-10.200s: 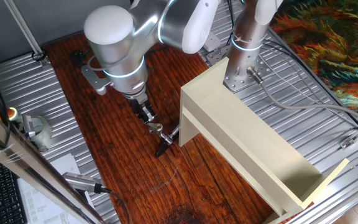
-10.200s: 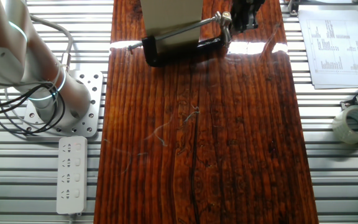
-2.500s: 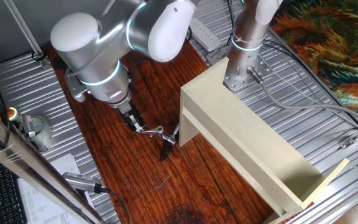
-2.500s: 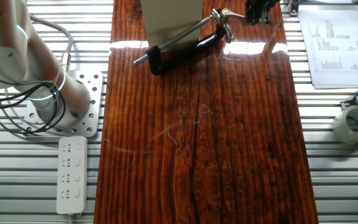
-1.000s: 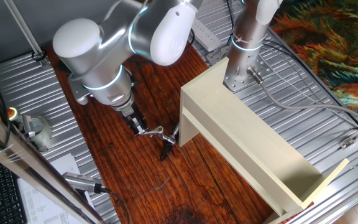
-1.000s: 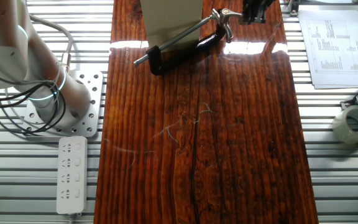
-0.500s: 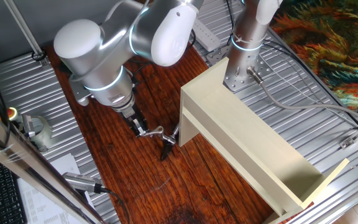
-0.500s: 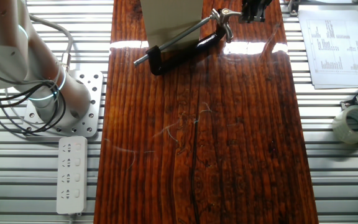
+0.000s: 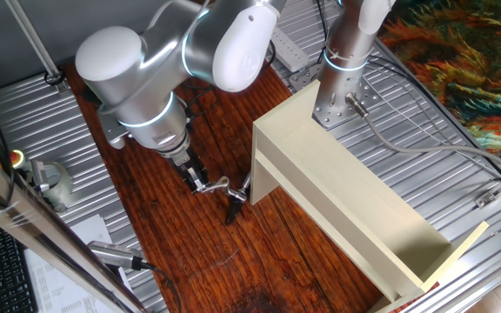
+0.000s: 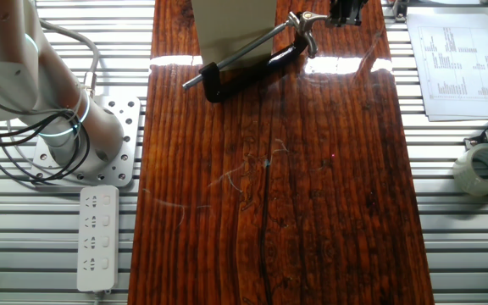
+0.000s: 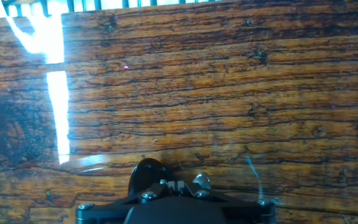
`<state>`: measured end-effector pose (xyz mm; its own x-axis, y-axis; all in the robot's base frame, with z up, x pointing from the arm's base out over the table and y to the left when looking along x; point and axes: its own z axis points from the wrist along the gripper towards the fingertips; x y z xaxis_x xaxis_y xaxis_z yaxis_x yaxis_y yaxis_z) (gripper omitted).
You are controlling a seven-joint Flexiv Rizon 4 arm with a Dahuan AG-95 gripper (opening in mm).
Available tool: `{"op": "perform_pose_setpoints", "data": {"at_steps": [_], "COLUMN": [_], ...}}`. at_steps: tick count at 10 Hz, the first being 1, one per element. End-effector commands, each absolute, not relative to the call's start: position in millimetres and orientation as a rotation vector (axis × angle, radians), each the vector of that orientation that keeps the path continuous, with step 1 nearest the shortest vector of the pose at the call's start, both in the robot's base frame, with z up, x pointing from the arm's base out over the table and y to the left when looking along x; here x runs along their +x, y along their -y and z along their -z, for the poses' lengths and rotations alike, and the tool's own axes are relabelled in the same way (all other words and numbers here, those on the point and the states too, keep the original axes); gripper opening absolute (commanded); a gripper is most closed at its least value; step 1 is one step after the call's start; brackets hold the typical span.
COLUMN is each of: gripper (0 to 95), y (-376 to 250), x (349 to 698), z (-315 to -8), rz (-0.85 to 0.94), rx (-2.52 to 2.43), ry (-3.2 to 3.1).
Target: Turn on the water tap
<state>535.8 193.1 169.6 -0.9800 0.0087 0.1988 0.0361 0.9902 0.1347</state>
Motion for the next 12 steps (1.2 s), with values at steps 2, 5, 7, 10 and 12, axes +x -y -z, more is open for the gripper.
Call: {"op": "perform_pose_setpoints", "data": {"at_steps": [2,5,7,10,12], "gripper": [0.0,0.0,0.0,0.0,0.0], "y": [-194.9,-193.2,-183.7,-171.5,-169.5], "x": [534.8,535.7,541.0,545.0,544.7], "z": [-169.5,-169.9,-170.1,-163.6,-161.2], "rz": [0.209,0.191,0.187,0.152,0.111], "rx": [-0.033,-0.033,-0.021,0.003,-0.010], "ry": [2.936,2.939,2.941,2.947,2.953]}}
